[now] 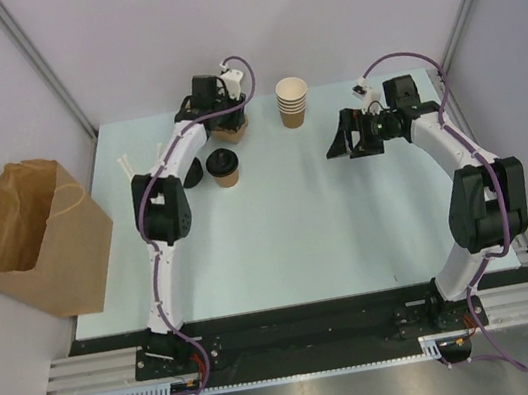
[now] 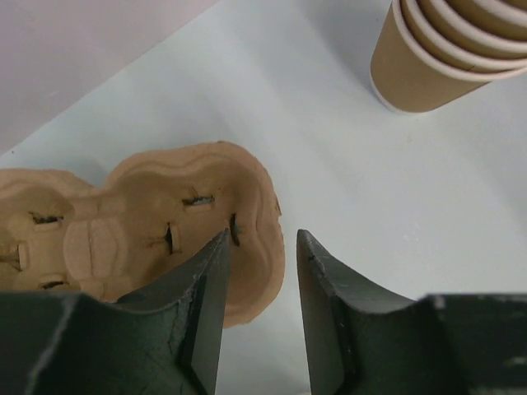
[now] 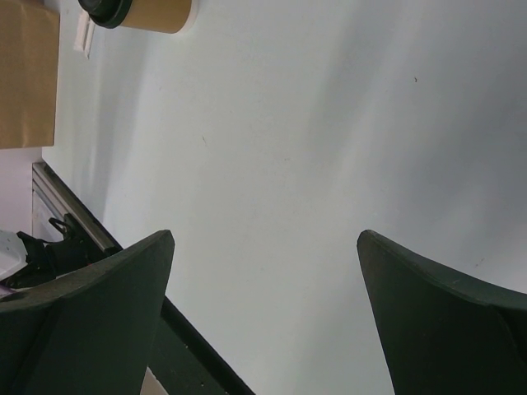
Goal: Pack the takeout coffee
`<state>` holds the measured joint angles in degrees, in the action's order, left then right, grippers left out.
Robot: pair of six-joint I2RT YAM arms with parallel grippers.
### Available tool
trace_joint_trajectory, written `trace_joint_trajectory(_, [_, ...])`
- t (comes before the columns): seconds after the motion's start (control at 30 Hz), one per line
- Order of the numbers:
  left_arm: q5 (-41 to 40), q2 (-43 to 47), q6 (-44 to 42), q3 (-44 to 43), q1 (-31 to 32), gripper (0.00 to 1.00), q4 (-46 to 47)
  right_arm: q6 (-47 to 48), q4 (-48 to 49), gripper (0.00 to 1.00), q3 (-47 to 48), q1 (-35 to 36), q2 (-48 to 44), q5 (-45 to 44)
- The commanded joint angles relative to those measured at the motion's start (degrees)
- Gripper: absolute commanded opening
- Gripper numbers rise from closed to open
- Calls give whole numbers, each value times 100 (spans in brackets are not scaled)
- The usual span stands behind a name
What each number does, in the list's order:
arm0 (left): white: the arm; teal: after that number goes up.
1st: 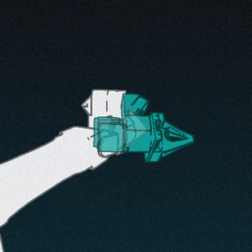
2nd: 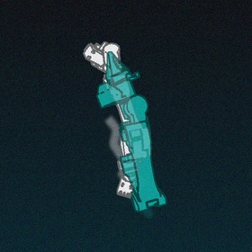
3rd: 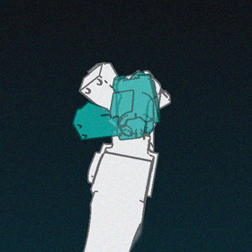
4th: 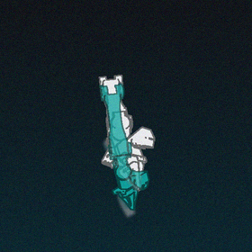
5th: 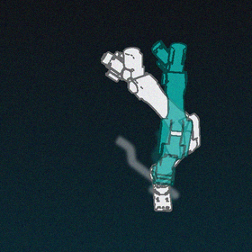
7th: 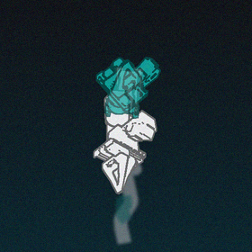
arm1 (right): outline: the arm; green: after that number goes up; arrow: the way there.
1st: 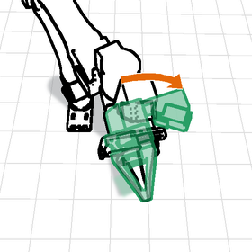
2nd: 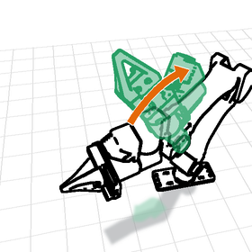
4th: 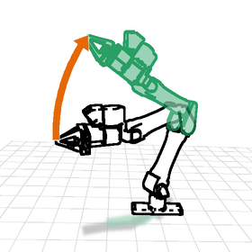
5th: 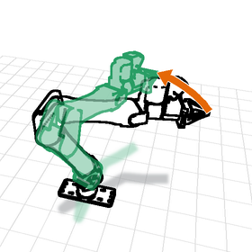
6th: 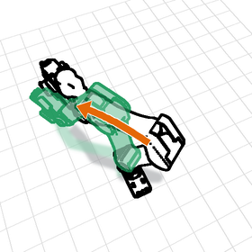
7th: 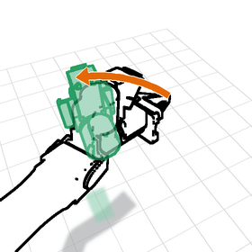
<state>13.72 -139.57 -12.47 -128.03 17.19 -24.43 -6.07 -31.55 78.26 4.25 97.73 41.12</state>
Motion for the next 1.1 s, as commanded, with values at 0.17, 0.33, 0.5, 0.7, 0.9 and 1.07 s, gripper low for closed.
trace_joint_trajectory(0.17, [53,-290,87,-486,109,36,298,79,70,100,234,-47,-61,-43])
trace_joint_trajectory(0.33, [-53,-369,61,-548,100,32,254,62,70,100,242,-65,-53,-8])
trace_joint_trajectory(0.5, [-115,-448,-19,-574,83,27,114,53,70,100,234,-100,-26,10])
trace_joint_trajectory(0.7, [-18,-413,-1,-565,48,13,52,35,105,100,234,-109,-9,53])
trace_joint_trajectory(0.9, [228,-229,8,-557,65,0,78,-17,184,100,242,-126,35,89])
trace_joint_trajectory(1.07, [246,-62,104,-539,100,0,87,-53,211,99,242,-126,44,115])
